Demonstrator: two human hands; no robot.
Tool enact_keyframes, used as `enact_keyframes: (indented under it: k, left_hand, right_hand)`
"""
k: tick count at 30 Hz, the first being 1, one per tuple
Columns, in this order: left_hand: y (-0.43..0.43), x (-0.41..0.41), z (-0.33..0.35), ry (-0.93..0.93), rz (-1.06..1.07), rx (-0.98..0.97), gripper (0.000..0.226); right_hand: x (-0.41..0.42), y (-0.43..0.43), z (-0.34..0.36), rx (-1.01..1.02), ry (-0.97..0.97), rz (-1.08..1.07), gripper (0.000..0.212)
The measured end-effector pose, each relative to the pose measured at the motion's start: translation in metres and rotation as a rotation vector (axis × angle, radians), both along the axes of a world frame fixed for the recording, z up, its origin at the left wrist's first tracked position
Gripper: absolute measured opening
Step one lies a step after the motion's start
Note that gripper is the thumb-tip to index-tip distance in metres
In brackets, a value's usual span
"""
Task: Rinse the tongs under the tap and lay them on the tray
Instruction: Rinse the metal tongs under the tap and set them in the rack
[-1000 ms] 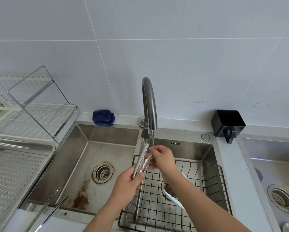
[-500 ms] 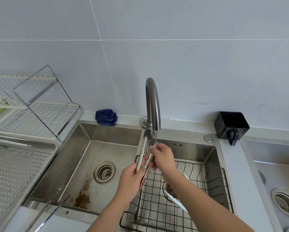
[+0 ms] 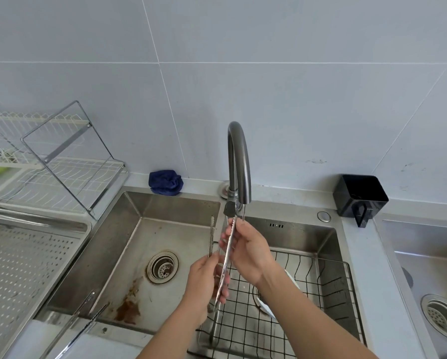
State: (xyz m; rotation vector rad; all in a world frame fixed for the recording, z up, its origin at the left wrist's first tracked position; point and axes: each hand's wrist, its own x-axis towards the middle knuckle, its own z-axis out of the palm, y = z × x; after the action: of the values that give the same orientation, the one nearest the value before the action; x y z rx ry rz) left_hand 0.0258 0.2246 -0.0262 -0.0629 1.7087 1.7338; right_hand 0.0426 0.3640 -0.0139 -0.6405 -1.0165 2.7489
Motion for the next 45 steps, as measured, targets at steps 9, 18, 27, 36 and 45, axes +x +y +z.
enact_keyframes:
  k: [9, 18, 27, 36, 45]
  left_hand:
    - [0.016, -0.005, -0.008, -0.019, -0.043, -0.04, 0.055]
    - [0.022, -0.006, -0.015, 0.08, -0.023, -0.064, 0.054]
    - [0.03, -0.012, -0.008, 0.201, 0.076, -0.129, 0.039]
    - [0.015, 0.001, -0.011, 0.618, 0.148, -0.33, 0.05]
    - [-0.002, 0.002, -0.004, 0.674, 0.175, -0.498, 0.04]
  right_hand:
    - [-0.001, 0.001, 0.013, -0.096, 0.161, 0.077, 0.027]
    - [0.002, -0.001, 0.017, 0.123, 0.094, -0.097, 0.033]
    - [0.003, 0.002, 0.013, 0.577, -0.109, -0.095, 0.028]
    - [0.012, 0.0, 0.007, 1.069, -0.334, -0.345, 0.03]
    - [0.001, 0.008, 0.024, 0.938, -0.314, 0.029, 0.025]
